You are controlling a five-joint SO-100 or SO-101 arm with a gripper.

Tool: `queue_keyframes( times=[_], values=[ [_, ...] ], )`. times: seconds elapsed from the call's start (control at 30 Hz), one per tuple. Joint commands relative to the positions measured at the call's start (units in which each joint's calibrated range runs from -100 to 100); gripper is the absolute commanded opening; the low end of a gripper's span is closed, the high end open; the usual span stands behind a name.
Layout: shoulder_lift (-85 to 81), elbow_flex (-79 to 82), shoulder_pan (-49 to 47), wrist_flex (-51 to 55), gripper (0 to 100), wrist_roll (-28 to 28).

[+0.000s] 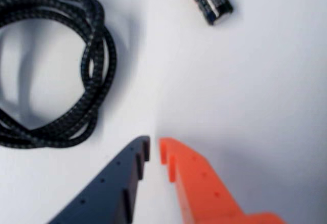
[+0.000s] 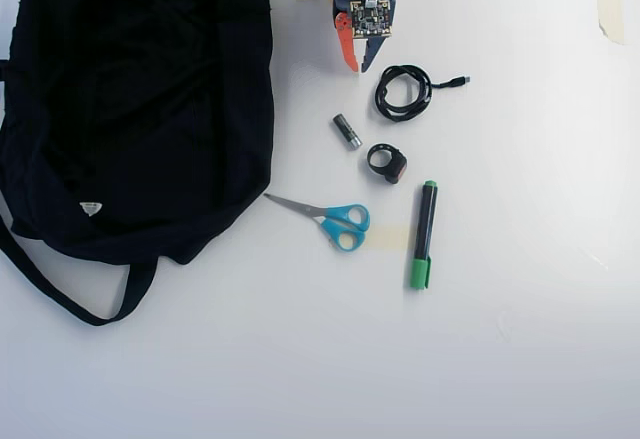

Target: Put the cable into the black bag

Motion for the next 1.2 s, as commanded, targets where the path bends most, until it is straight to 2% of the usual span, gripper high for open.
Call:
queue_keyframes(
  times=[0.0, 1.17],
  values=[
    [-0.7, 2.1, -0.2, 0.2, 2, -0.1],
    [-0.7, 2.1, -0.3, -0.5, 2, -0.1]
  ],
)
